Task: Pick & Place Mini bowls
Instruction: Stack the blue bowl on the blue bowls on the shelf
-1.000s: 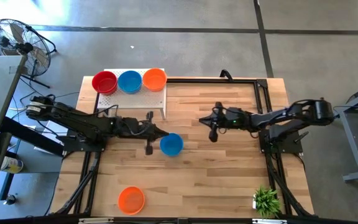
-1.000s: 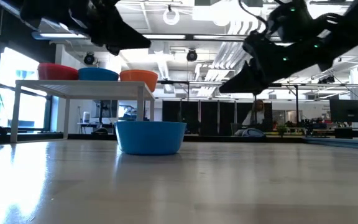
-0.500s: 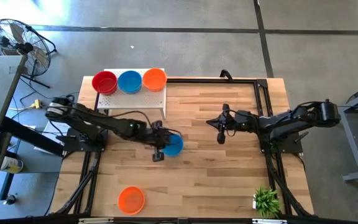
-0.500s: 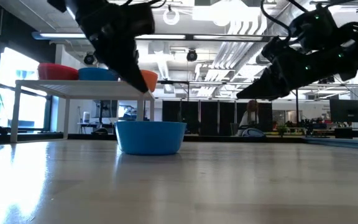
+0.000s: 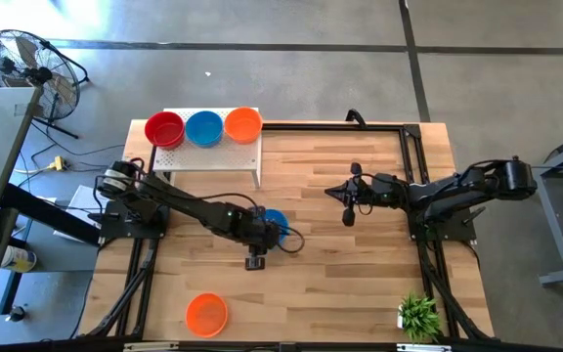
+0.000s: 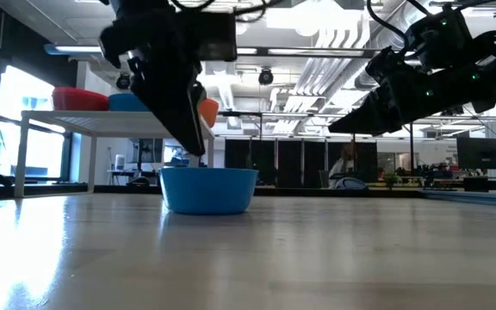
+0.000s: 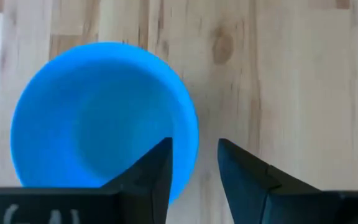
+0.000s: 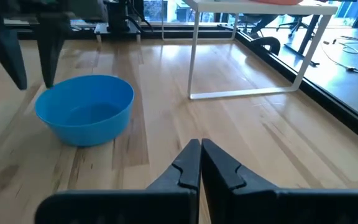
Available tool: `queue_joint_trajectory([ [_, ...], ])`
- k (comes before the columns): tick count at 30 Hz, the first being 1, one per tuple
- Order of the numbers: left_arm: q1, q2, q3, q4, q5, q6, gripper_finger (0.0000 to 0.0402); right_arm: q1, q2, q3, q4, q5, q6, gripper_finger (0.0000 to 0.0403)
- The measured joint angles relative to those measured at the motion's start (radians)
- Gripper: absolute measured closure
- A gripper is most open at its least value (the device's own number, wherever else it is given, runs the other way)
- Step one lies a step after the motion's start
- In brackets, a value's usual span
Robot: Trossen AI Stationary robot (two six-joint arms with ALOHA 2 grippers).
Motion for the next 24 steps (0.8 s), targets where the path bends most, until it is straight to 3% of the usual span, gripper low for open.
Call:
queue_joint_trajectory([
  [11, 0.001, 0.095, 0.000, -0.012, -0.011, -0.035, 0.0284, 0.000, 0.001, 0.000, 0.000, -0.013, 0.000, 0.0402],
  [15, 0.001, 0.125, 0.000, -0.034, -0.013, -0.035, 0.0319, 0.000, 0.001, 0.000, 0.000, -0.013, 0.000, 0.0401],
  [19, 0.001, 0.128, 0.008, -0.062, -0.027, -0.019, 0.0383, 0.000, 0.001, 0.000, 0.000, -0.013, 0.000, 0.0402],
  [24, 0.001, 0.091, 0.107, -0.188, -0.034, 0.000, 0.0391, 0.000, 0.001, 0.000, 0.000, -0.013, -0.006, 0.0401],
])
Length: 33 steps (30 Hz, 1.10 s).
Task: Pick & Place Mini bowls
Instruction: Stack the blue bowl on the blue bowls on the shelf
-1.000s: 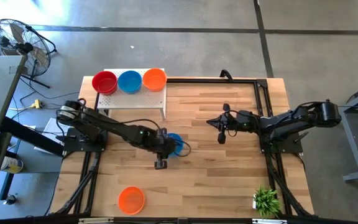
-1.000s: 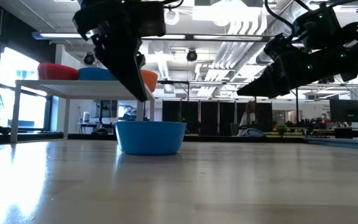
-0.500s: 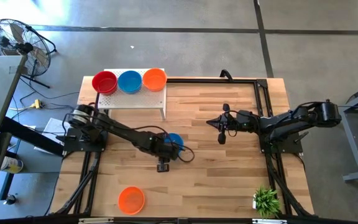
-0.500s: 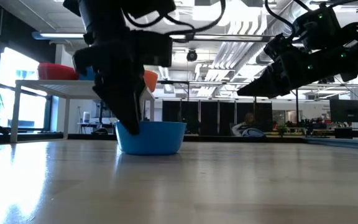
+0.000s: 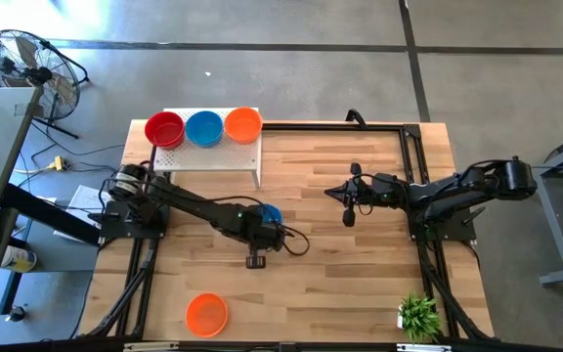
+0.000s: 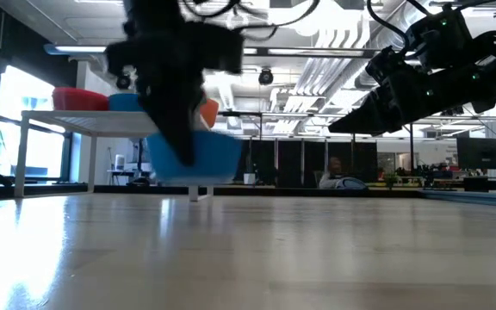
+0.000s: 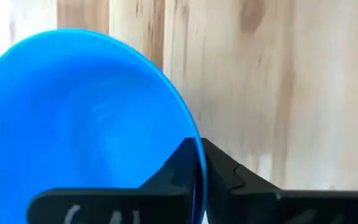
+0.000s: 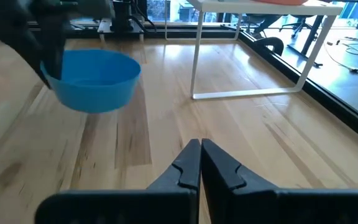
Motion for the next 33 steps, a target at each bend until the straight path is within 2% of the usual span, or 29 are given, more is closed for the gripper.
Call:
queue_joint_trajectory([
  [3, 0.000, -0.022, 0.087, -0.116, 0.000, 0.042, 0.0397, 0.000, 0.001, 0.000, -0.001, 0.000, -0.001, 0.0402],
  [6, 0.001, -0.053, 0.196, -0.134, -0.015, 0.091, 0.0396, 0.000, 0.002, 0.000, -0.001, -0.001, -0.002, 0.0402],
  [8, 0.001, -0.079, 0.259, -0.212, -0.021, 0.128, 0.0398, 0.000, 0.002, 0.000, -0.005, -0.001, -0.001, 0.0401],
  [10, 0.019, -0.090, 0.338, -0.219, -0.022, 0.155, 0.0398, 0.000, 0.002, 0.000, -0.008, -0.001, -0.002, 0.0401],
  [12, 0.043, -0.109, 0.405, -0.313, -0.026, 0.160, 0.0398, 0.000, 0.003, 0.001, -0.009, 0.000, -0.002, 0.0402],
  [18, 0.153, -0.160, 0.583, -0.520, -0.128, 0.160, 0.0399, 0.000, 0.003, 0.001, -0.001, -0.001, -0.002, 0.0401],
  [20, 0.198, -0.181, 0.618, -0.594, -0.150, 0.151, 0.0399, 0.000, 0.003, 0.001, -0.001, 0.000, -0.002, 0.0402],
  [22, 0.259, -0.201, 0.642, -0.594, -0.154, 0.151, 0.0400, 0.000, 0.003, 0.001, -0.001, 0.000, -0.002, 0.0402],
  [29, 0.465, -0.244, 0.633, -0.751, -0.153, 0.142, 0.0400, 0.000, 0.003, 0.001, -0.001, -0.001, -0.002, 0.0402],
  [33, 0.562, -0.254, 0.638, -0.775, -0.152, 0.177, 0.0400, 0.000, 0.003, 0.001, -0.002, -0.001, -0.002, 0.0401],
])
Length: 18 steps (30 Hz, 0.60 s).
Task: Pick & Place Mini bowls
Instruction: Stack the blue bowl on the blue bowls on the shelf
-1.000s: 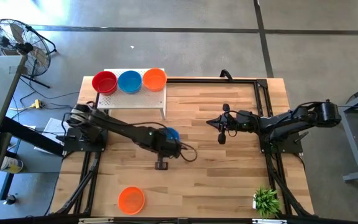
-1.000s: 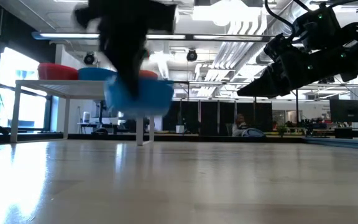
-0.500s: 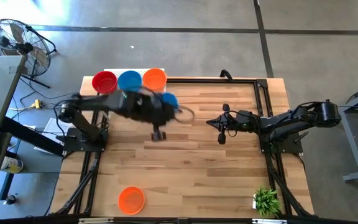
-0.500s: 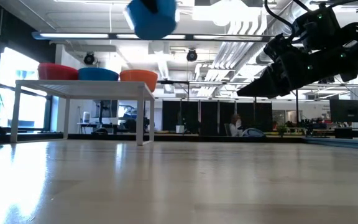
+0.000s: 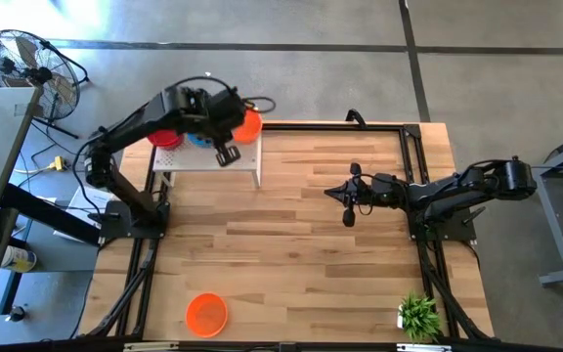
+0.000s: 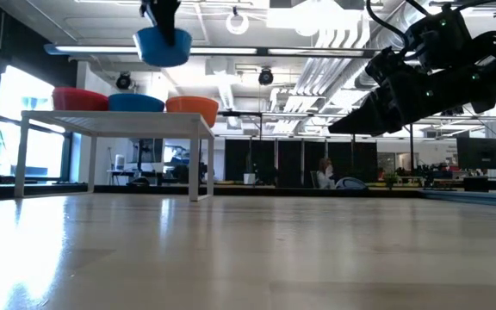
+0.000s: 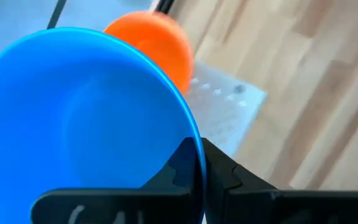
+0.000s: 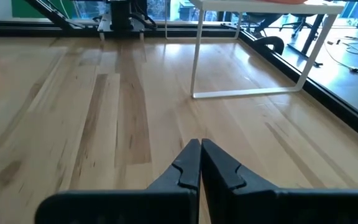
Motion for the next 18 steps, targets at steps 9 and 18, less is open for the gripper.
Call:
queue_joint_trajectory([
  [9, 0.174, -0.002, -0.023, 0.009, 0.057, 0.068, 0.0400, 0.000, 0.000, 0.000, -0.018, 0.000, 0.000, 0.0401],
  [18, 0.309, -0.133, -0.318, 0.180, 0.154, 0.095, 0.0401, 0.001, 0.000, 0.000, -0.052, 0.000, 0.011, 0.0402],
])
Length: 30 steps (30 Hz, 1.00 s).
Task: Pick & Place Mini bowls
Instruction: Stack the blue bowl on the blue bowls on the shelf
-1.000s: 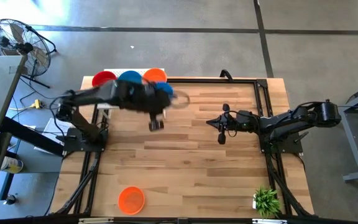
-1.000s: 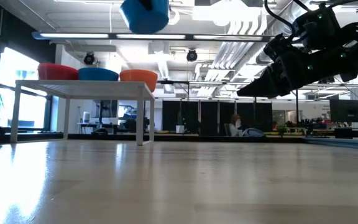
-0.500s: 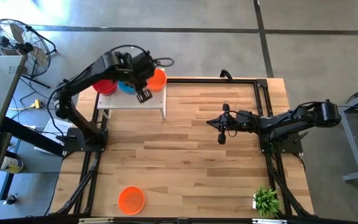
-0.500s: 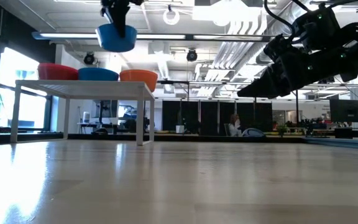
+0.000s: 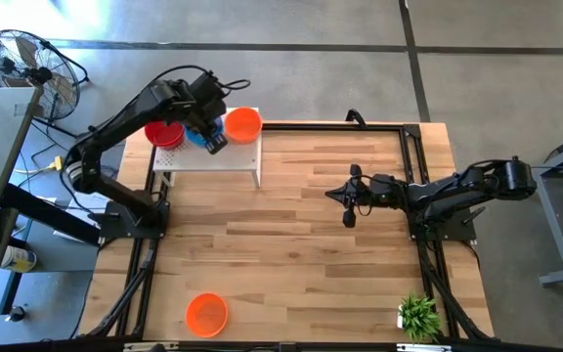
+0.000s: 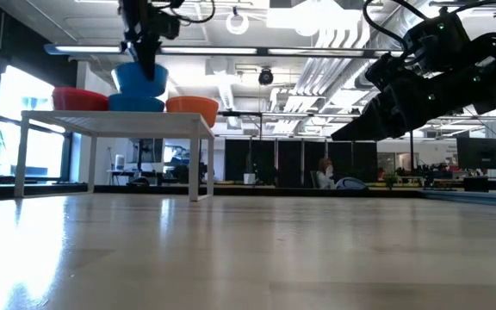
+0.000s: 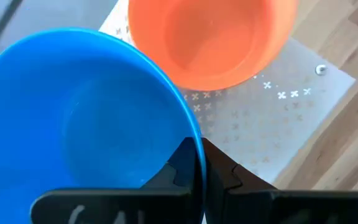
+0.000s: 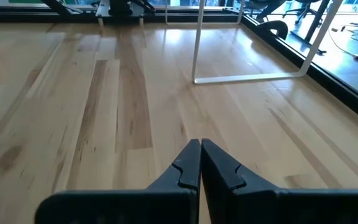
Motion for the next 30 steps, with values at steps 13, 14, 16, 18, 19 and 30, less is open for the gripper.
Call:
queue_joint_trajectory([
  [13, 0.046, -0.030, -0.178, 0.117, 0.084, 0.030, 0.0401, 0.000, 0.000, 0.000, 0.000, 0.017, 0.000, 0.0401],
  [14, 0.046, -0.030, -0.180, 0.118, 0.082, 0.033, 0.0401, 0.000, 0.000, 0.000, 0.000, 0.017, 0.000, 0.0401],
  [16, 0.046, -0.030, -0.181, 0.117, 0.069, 0.035, 0.0398, 0.000, 0.000, 0.000, 0.000, 0.017, -0.001, 0.0401],
  [18, 0.046, -0.030, -0.182, 0.118, 0.059, 0.028, 0.0389, 0.000, 0.000, 0.000, 0.000, 0.018, -0.001, 0.0402],
  [19, 0.046, -0.030, -0.182, 0.117, 0.056, 0.021, 0.0383, 0.000, 0.000, 0.000, 0.000, 0.018, -0.001, 0.0402],
  [30, 0.046, -0.030, -0.147, 0.054, 0.021, -0.001, 0.0311, 0.000, 0.000, 0.000, 0.000, 0.019, -0.002, 0.0401],
])
